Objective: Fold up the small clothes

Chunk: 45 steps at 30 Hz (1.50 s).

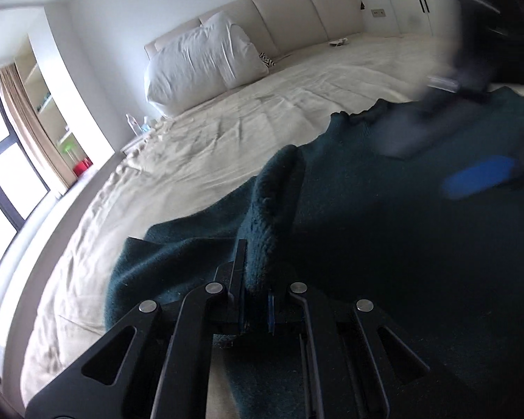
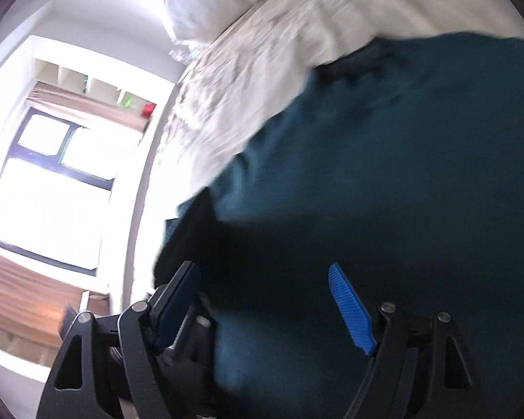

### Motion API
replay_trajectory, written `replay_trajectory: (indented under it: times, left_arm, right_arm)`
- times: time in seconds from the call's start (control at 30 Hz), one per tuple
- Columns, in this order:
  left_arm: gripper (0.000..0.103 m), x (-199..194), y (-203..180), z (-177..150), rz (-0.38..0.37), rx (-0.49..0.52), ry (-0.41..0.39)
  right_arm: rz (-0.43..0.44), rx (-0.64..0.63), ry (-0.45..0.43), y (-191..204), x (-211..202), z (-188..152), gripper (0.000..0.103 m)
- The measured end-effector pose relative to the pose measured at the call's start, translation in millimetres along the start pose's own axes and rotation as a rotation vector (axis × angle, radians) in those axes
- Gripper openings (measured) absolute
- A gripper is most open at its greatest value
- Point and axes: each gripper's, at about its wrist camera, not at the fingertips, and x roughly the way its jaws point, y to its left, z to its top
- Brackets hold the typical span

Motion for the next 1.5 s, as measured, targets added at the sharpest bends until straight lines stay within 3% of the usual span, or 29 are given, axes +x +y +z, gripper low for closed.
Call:
replay_trajectory:
  times: [0.23,0.43,0.53,0.67,0.83,0.93,1.07,1.37,1.5]
  left_arm:
    - [0.007,-3.4,-16.7,0.0,0.041,0.074,-0.022]
    - [0.007,-6.8,-14.6,-1.2,0.035,0.056,-0.014]
    - [0.008,-12.4,-11.5,0.6,0.021,0.055,-0.005]
    - [0.009,-9.6,-10.4,0.4,0.008,0.059,0.013]
    - [0.012,-20.6,-9.3,-4.0,-0.027,0.087,0.041]
    - [0.012,-39.8,0.4,-9.9,-0.127,0.068,0.044]
    - [0.012,-49.8,33.1,-9.5,-0.237,-0.043,0.041]
    - [0.012,-3.1,156.2,13.4,-0.276,-0.487,0.090]
    - [0.012,15.6,189.9,22.6,-0.254,-0.557,0.106]
  right_arm:
    - [0.081,0.011,0.102,25.5,48.2,25.7,0.078]
    - [0.036,-0.020,0.168,26.8,70.9,24.7,0.052]
    - [0.007,-0.074,0.183,25.2,80.9,20.5,0.031]
    - [-0.025,-0.130,0.147,28.0,76.7,22.0,0.012]
    - [-0.056,-0.165,0.081,30.0,63.1,34.0,0.009]
    - [-0.089,-0.164,0.052,19.9,48.2,41.8,0.009]
    - [-0.180,-0.167,0.008,0.3,32.3,54.6,0.009]
    - [-0.352,-0.208,-0.051,-40.3,-9.0,83.2,0.009]
    - [-0.407,-0.191,-0.073,-59.8,-29.0,91.0,0.009]
